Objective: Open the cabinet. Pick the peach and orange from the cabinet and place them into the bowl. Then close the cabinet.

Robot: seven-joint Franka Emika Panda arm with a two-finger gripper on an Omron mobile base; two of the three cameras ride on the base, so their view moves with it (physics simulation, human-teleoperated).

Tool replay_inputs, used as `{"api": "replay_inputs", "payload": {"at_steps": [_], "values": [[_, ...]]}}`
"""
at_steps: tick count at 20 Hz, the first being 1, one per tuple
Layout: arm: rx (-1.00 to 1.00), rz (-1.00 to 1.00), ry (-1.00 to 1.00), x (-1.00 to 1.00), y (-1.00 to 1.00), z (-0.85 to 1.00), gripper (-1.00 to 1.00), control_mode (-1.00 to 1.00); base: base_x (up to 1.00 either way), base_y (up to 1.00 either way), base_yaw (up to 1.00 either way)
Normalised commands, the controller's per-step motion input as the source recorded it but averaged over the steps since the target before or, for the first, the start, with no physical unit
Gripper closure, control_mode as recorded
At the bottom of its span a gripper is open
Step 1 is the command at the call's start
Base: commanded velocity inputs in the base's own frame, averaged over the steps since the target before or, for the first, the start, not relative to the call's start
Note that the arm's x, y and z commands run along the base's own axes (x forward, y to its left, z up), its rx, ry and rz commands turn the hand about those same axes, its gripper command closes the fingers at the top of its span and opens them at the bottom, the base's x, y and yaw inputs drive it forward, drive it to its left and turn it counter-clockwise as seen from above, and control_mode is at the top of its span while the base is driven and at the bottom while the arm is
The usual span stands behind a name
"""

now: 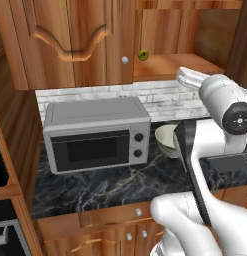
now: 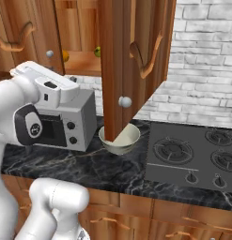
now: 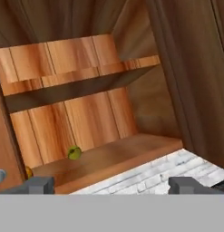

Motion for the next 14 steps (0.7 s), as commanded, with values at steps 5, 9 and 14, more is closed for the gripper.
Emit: {"api": "replay_inputs", "payload": {"at_steps": [5,9,14], "values": [[0.22,0.4,0.0,0.06,1.0,-0.13,-1.0,-1.0,0.0,0.0,0.0],[0.04,0.16,-0.07,0.0,0.87,-0.08,-1.0,-1.0,0.0,0.0,0.0],[-0.08,-0.07,-0.02,0.05,0.25,-0.01,-1.0,-1.0,0.0,0.0,0.0]]}}
